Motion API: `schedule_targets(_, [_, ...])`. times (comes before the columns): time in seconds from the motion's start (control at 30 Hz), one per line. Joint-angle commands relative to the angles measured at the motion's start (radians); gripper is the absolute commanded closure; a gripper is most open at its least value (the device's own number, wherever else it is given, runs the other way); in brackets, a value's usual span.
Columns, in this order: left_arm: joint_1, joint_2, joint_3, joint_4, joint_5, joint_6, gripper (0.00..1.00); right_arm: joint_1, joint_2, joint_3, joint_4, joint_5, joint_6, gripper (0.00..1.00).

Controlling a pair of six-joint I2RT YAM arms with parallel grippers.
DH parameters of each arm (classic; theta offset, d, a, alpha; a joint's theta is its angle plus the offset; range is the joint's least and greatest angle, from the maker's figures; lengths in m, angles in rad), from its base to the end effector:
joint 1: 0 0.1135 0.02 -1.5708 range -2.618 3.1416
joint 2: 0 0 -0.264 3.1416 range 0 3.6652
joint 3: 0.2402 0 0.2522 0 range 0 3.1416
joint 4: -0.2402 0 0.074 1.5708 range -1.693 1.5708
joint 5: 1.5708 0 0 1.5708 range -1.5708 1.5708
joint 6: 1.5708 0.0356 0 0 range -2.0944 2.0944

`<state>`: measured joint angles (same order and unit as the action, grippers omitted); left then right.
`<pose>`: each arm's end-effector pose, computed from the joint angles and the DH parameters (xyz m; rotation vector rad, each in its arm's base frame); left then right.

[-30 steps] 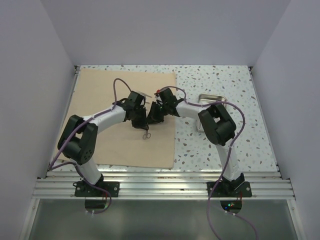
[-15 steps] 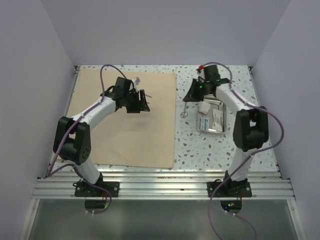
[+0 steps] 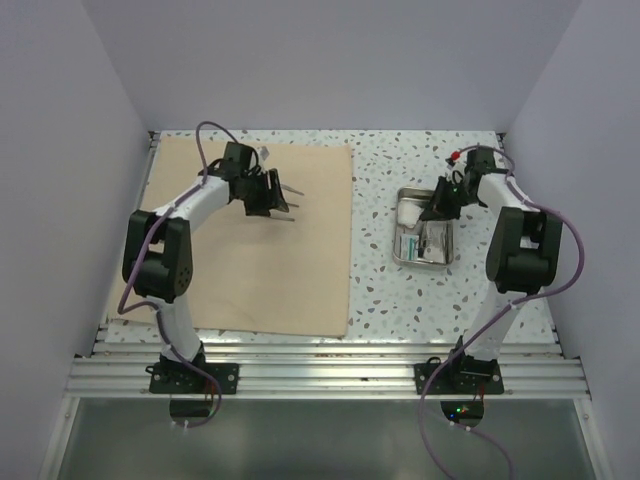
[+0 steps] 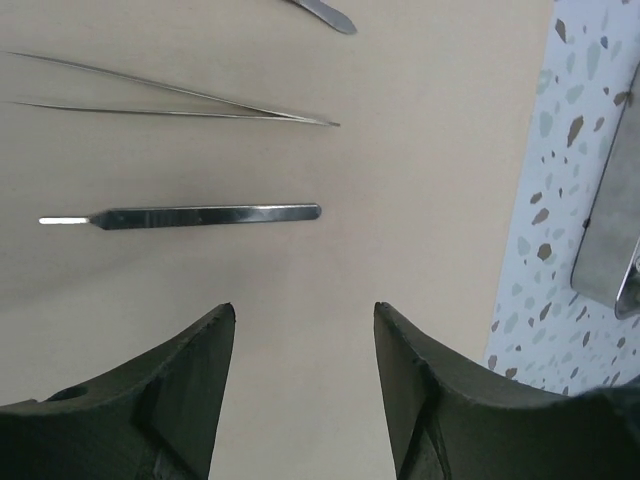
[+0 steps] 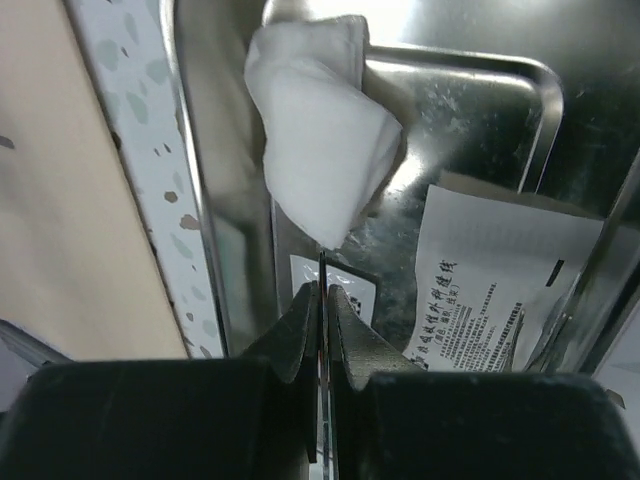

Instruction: Prepare the surgical pack

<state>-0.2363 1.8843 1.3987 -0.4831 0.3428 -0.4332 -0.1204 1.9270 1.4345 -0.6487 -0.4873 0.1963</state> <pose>0.3929 -0.1069 0.2147 -0.1164 2.6004 -0.6901 0.3993 -0.0315 0.2021 0.2764 2.6431 0.6811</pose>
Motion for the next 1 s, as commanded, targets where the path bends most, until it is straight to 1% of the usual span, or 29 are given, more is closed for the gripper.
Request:
schedule_targets(0.0, [0.022,0.054,0.066,-0.055,-0.049,-0.076,0.39,-0.015,0.009,-0.016,-0.038,-0.062,-0.070,1.00])
schedule_targets(0.03, [0.022,0.082,0.095,-0.087,-0.062,-0.117,0.39,-0.021,0.015,-0.019,-0.046,-0.062,-0.074,1.00])
schedule_targets(0.1, [0.020,0.110,0.112,-0.104,-0.086,-0.157,0.44,-0.035,0.027,-0.016,-0.042,-0.059,-0.067,0.97])
schedule_targets(0.23, [0.015,0.160,0.163,-0.181,-0.152,-0.301,0.47,-0.041,0.058,0.015,-0.046,-0.068,-0.044,0.91])
schedule_targets(0.3, [0.014,0.168,0.181,-0.198,-0.177,-0.347,0.47,-0.041,0.061,0.018,-0.046,-0.059,-0.025,0.84])
schedule_targets(0.37, [0.009,0.183,0.195,-0.225,-0.191,-0.416,0.47,-0.041,0.058,0.014,-0.046,-0.037,0.001,0.73])
schedule_targets(0.4, [0.008,0.188,0.216,-0.239,-0.192,-0.441,0.47,-0.039,0.055,0.014,-0.046,-0.036,0.002,0.71])
schedule_targets(0.43, [0.002,0.203,0.230,-0.261,-0.188,-0.478,0.46,-0.039,0.052,0.018,-0.052,0.001,0.014,0.67])
schedule_targets(0.47, [-0.003,0.210,0.244,-0.268,-0.194,-0.492,0.46,-0.039,0.032,0.017,-0.052,0.015,0.025,0.57])
schedule_targets(0.5, [-0.014,0.216,0.278,-0.278,-0.206,-0.505,0.46,-0.039,0.024,0.020,-0.064,0.029,0.034,0.55])
schedule_targets(0.53, [-0.020,0.228,0.298,-0.299,-0.220,-0.534,0.46,-0.038,0.012,0.029,-0.074,0.045,0.044,0.54])
schedule_targets(0.57, [-0.027,0.233,0.319,-0.308,-0.267,-0.548,0.46,-0.033,0.000,0.038,-0.091,0.094,0.066,0.53])
schedule_targets(0.6, [-0.038,0.248,0.373,-0.325,-0.296,-0.565,0.46,-0.028,-0.032,0.047,-0.124,0.131,0.078,0.53])
schedule_targets(0.67, [-0.047,0.269,0.430,-0.374,-0.340,-0.619,0.46,-0.009,-0.065,0.067,-0.147,0.150,0.094,0.52])
schedule_targets(0.7, [-0.054,0.310,0.512,-0.409,-0.403,-0.643,0.46,0.001,-0.104,0.075,-0.170,0.186,0.097,0.52])
schedule_targets(0.73, [-0.055,0.335,0.557,-0.496,-0.427,-0.689,0.46,0.013,-0.118,0.087,-0.181,0.203,0.098,0.52])
schedule_targets(0.8, [-0.055,0.396,0.671,-0.570,-0.478,-0.734,0.47,0.044,-0.151,0.093,-0.192,0.207,0.103,0.52])
schedule_targets(0.83, [-0.055,0.407,0.692,-0.609,-0.490,-0.777,0.47,0.051,-0.181,0.093,-0.190,0.202,0.109,0.52])
schedule_targets(0.9, [-0.054,0.417,0.701,-0.604,-0.502,-0.835,0.48,0.080,-0.204,0.080,-0.169,0.187,0.121,0.52])
schedule_targets(0.97, [-0.054,0.423,0.704,-0.595,-0.502,-0.861,0.48,0.109,-0.229,0.070,-0.157,0.185,0.121,0.52])
